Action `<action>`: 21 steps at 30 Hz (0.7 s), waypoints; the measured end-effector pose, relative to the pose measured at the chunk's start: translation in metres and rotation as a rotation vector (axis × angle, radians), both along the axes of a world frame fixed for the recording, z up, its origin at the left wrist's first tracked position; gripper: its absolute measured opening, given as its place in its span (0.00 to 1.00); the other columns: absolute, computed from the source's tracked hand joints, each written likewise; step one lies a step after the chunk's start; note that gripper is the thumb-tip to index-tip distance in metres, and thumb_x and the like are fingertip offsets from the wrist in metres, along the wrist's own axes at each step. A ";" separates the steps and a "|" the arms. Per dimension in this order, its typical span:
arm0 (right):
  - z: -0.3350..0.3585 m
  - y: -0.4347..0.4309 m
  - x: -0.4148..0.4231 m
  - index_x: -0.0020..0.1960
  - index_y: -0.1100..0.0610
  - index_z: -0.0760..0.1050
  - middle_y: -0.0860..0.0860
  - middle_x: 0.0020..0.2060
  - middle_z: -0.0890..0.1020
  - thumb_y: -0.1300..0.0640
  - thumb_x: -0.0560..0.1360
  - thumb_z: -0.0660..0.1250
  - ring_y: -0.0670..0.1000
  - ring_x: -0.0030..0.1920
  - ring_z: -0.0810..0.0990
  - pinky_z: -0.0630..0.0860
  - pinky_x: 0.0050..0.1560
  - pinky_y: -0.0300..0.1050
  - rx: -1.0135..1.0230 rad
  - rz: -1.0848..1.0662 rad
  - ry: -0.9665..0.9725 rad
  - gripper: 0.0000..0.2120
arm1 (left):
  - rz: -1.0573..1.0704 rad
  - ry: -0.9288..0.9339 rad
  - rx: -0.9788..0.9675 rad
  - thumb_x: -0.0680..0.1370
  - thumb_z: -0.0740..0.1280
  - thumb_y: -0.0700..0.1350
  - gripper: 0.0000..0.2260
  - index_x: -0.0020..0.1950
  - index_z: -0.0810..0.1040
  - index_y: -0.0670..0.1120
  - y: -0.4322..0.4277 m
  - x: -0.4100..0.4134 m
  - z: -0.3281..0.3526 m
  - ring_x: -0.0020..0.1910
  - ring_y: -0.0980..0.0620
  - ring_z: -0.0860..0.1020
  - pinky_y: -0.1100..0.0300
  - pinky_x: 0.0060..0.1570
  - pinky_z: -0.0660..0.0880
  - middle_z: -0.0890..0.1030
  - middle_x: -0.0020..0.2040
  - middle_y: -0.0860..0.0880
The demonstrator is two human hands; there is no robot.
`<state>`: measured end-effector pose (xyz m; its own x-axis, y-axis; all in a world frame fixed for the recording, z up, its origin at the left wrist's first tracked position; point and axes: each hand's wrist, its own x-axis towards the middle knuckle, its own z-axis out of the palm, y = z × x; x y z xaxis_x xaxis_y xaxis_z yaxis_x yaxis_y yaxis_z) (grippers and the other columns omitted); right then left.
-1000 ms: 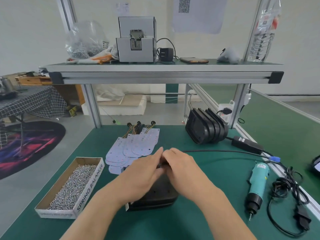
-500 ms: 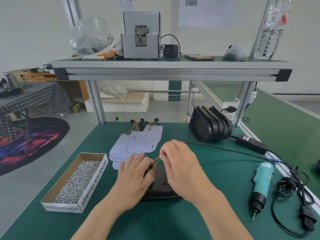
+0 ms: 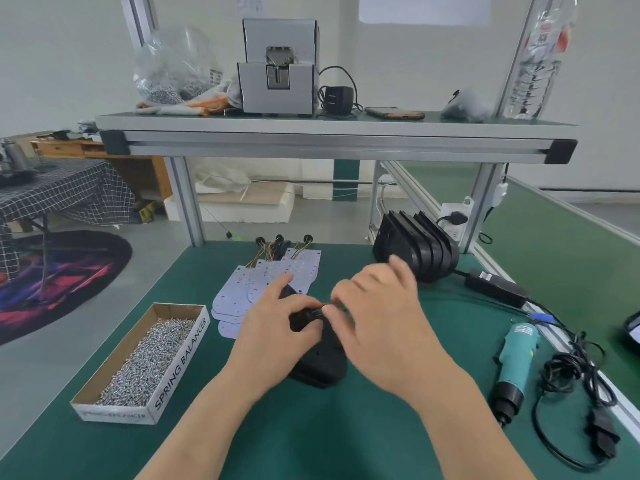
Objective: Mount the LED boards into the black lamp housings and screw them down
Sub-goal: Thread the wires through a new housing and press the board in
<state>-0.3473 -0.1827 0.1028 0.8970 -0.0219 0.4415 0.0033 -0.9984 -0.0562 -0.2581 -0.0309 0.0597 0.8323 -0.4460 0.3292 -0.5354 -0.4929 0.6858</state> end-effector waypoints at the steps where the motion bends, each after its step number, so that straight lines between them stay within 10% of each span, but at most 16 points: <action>1: 0.000 0.006 0.001 0.53 0.51 0.74 0.48 0.46 0.79 0.46 0.83 0.52 0.54 0.54 0.74 0.60 0.73 0.58 -0.023 0.006 0.093 0.15 | -0.004 -0.034 0.026 0.73 0.72 0.50 0.11 0.50 0.81 0.66 -0.004 -0.003 0.005 0.68 0.62 0.68 0.64 0.58 0.63 0.63 0.77 0.58; 6: -0.001 0.000 0.005 0.57 0.53 0.66 0.49 0.54 0.75 0.48 0.85 0.52 0.53 0.58 0.69 0.64 0.66 0.51 0.229 0.063 0.108 0.10 | -0.064 -0.087 0.062 0.69 0.67 0.53 0.17 0.58 0.81 0.63 -0.007 -0.007 0.028 0.68 0.62 0.66 0.64 0.60 0.61 0.60 0.79 0.61; 12: -0.008 -0.010 0.007 0.37 0.48 0.60 0.45 0.31 0.69 0.50 0.85 0.57 0.50 0.34 0.67 0.64 0.37 0.49 0.561 0.173 0.147 0.18 | -0.174 -0.145 0.111 0.72 0.71 0.48 0.12 0.54 0.77 0.57 -0.005 -0.003 0.037 0.74 0.70 0.56 0.76 0.63 0.58 0.64 0.75 0.60; 16: -0.015 -0.020 0.006 0.39 0.60 0.71 0.44 0.30 0.69 0.57 0.84 0.60 0.45 0.33 0.66 0.64 0.36 0.43 0.905 0.196 0.030 0.15 | -0.307 0.333 -0.301 0.73 0.67 0.57 0.23 0.68 0.71 0.67 0.008 0.004 0.043 0.59 0.51 0.80 0.57 0.61 0.71 0.81 0.62 0.55; 21: -0.017 -0.020 0.004 0.39 0.55 0.78 0.43 0.25 0.64 0.52 0.81 0.61 0.46 0.27 0.60 0.58 0.29 0.39 1.247 0.296 0.077 0.15 | -0.456 0.604 -0.552 0.74 0.70 0.63 0.28 0.73 0.70 0.63 0.007 0.024 0.022 0.67 0.48 0.76 0.45 0.71 0.66 0.78 0.68 0.52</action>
